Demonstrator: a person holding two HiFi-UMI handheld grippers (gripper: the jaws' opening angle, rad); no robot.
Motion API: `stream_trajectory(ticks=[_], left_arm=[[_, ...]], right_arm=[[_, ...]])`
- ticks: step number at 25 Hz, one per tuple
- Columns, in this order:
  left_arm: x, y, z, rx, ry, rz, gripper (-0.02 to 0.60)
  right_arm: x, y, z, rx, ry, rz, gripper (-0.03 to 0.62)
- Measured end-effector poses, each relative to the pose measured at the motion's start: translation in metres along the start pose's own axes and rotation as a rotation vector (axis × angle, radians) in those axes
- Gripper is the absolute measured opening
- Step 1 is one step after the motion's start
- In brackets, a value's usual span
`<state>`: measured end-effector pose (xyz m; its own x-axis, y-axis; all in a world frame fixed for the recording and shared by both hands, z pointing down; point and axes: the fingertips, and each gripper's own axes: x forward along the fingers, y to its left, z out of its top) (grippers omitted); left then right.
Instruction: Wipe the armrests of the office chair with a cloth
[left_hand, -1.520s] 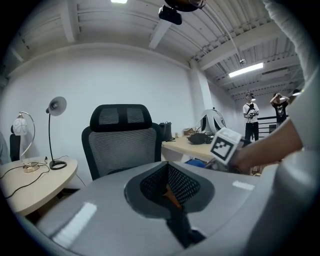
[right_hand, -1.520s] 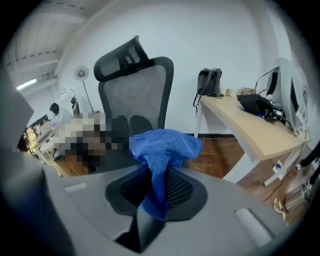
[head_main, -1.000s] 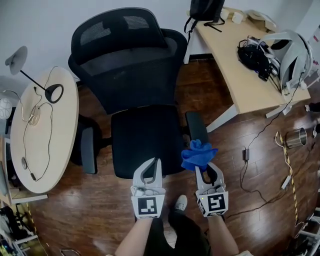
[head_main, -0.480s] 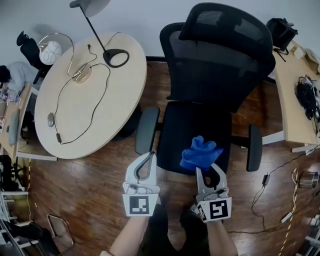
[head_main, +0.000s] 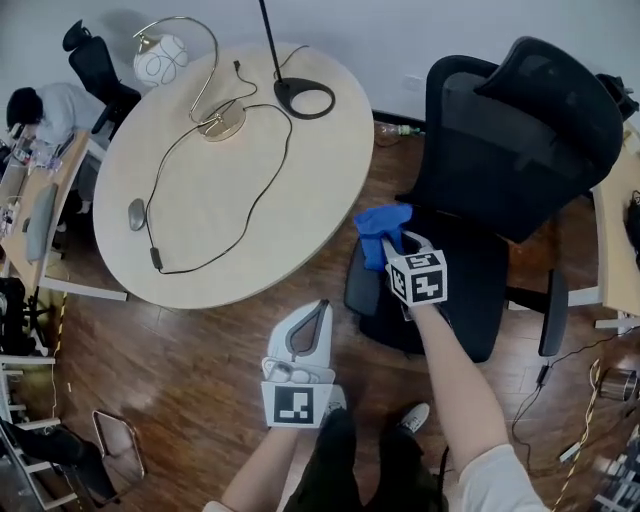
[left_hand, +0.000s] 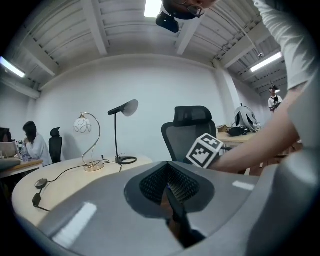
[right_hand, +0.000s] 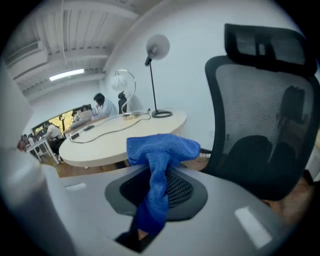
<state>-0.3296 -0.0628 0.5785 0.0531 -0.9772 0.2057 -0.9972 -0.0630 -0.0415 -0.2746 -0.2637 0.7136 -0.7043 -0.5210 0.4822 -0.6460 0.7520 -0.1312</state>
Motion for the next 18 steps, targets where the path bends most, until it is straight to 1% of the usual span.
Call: stream_trajectory(ticks=[1,2,3,5,7,10,11,12,15,16,18], left_arm=[[0.0,0.004,-0.004,-0.003,0.0,-0.002,0.069],[0.001,0.007,-0.008,-0.007,0.0,-0.003,0.069],[0.002,0.01,-0.012,-0.013,-0.001,-0.005,0.069],[0.003,0.016,-0.018,-0.029,-0.005,-0.004,0.069],[0.003,0.02,-0.023,-0.04,-0.001,-0.002,0.069],[0.005,0.019,-0.029,-0.04,0.011,-0.004,0.069],[0.006,0.017,-0.031,-0.036,0.015,-0.004,0.069],[0.008,0.015,-0.033,-0.032,0.02,-0.005,0.069],[0.012,0.006,-0.041,-0.021,0.034,-0.01,0.069],[0.014,0.002,-0.043,-0.014,0.036,-0.013,0.069],[0.019,-0.008,-0.046,-0.001,0.038,-0.02,0.069]], right_arm=[[0.01,-0.004,-0.004,-0.004,0.044,-0.01,0.078],[0.015,-0.006,-0.005,-0.017,0.067,-0.022,0.077],[0.017,-0.005,-0.006,-0.031,0.081,-0.029,0.077],[0.014,0.007,-0.009,-0.022,0.084,-0.006,0.077],[-0.003,0.031,-0.013,-0.007,0.057,0.038,0.077],[-0.05,0.082,-0.031,-0.017,0.036,0.082,0.077],[-0.066,0.097,-0.04,-0.016,0.02,0.09,0.077],[-0.08,0.11,-0.05,-0.018,-0.016,0.096,0.077],[-0.105,0.132,-0.072,-0.069,-0.175,0.102,0.077],[-0.114,0.135,-0.073,-0.063,-0.189,0.094,0.077],[-0.137,0.127,-0.064,-0.011,-0.195,0.067,0.077]])
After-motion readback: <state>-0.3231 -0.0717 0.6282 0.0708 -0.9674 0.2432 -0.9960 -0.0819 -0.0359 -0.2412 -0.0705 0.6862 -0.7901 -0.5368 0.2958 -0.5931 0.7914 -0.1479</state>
